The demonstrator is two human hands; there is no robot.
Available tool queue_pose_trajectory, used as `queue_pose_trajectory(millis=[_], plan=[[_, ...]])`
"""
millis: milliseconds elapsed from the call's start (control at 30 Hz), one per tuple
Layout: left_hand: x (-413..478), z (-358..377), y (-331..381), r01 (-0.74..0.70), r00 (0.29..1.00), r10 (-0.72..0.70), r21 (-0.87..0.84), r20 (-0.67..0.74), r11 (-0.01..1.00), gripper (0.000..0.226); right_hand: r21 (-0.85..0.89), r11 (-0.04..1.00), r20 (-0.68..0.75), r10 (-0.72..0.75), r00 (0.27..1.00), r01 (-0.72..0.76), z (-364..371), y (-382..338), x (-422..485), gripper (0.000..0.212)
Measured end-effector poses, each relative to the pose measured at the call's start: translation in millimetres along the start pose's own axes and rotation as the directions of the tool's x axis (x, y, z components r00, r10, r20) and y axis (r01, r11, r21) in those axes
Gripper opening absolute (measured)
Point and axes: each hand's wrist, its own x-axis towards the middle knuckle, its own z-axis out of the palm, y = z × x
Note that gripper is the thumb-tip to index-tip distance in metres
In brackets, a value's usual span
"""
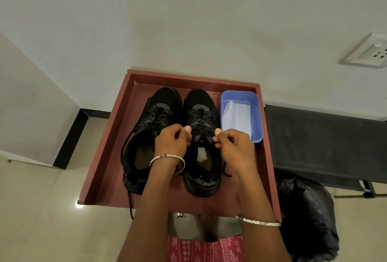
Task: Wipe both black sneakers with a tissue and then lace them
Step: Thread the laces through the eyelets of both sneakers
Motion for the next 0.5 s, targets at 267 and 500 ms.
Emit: queue_pose_trajectory(millis=[267,500], plan=[[-2,14,3,0.04,0.986,-0.034,0.037,-0.161,0.998,0.037,0.008,0.997,-0.094,0.075,0.993,-0.074,8,-1,-5,0.028],[1,2,14,0.092,0.987,-0.01,-0.52,0.158,0.849,0.05,0.595,0.787,0.225,0.033,0.974,-0.164,-8,-26,-8,0.033]])
